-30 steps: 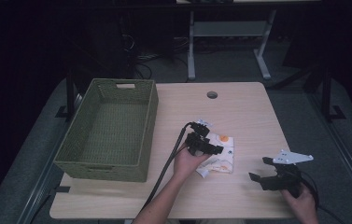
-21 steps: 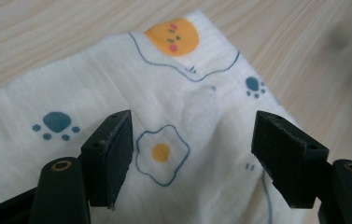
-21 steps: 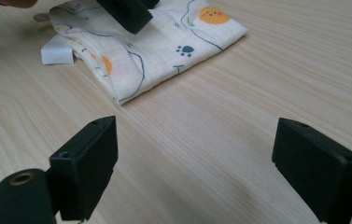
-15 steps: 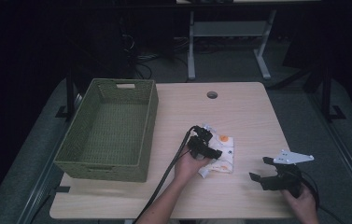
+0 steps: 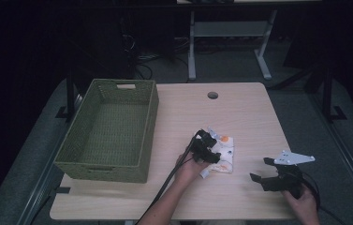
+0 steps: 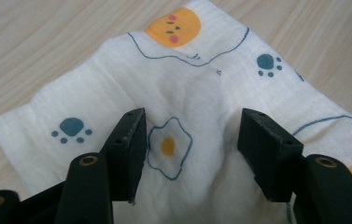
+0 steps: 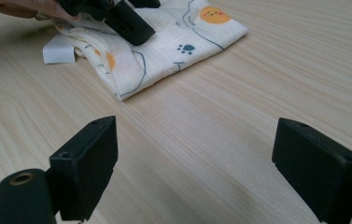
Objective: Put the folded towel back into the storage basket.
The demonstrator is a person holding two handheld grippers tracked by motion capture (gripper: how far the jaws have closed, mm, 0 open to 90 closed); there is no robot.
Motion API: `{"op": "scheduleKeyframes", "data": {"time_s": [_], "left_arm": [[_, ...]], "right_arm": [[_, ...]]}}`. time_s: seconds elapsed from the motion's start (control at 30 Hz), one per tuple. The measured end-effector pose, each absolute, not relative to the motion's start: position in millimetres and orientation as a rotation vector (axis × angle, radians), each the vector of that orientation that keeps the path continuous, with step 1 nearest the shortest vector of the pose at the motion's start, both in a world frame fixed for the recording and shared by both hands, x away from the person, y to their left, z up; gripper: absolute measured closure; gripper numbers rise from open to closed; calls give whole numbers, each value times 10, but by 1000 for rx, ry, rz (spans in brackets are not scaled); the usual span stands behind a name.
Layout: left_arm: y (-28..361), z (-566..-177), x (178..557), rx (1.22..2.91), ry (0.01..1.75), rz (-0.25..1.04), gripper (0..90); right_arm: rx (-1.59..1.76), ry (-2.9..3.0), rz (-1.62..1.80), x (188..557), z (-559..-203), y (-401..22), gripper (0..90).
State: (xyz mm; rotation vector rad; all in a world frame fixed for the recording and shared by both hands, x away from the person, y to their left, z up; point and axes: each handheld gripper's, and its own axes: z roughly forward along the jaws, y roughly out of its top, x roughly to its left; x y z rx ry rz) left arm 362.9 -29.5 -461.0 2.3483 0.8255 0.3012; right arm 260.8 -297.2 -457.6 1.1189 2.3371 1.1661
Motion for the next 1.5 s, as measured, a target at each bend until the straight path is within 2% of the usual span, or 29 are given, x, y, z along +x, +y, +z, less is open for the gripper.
{"op": "scheduleKeyframes", "data": {"time_s": [0.17,0.3,0.4,0.5,0.9,1.2,1.5], "left_arm": [[-268,-4608,3636,2336,842,315,519],[-239,-4602,3652,2331,848,326,617],[-211,-4595,3666,2338,846,333,722],[-187,-4594,3683,2327,862,317,783],[4,-4512,3763,2206,973,164,820],[176,-4287,3745,2068,987,49,820],[315,-4092,3706,1998,967,-42,819]], "right_arm": [[1117,2334,1168,2604,-4571,-2975,139],[1115,2336,1166,2603,-4570,-2975,139],[1117,2335,1167,2604,-4571,-2975,139],[1113,2337,1165,2606,-4572,-2974,139],[1116,2337,1168,2609,-4574,-2974,139],[1117,2336,1165,2609,-4574,-2971,139],[1120,2336,1164,2612,-4575,-2973,139]]}}
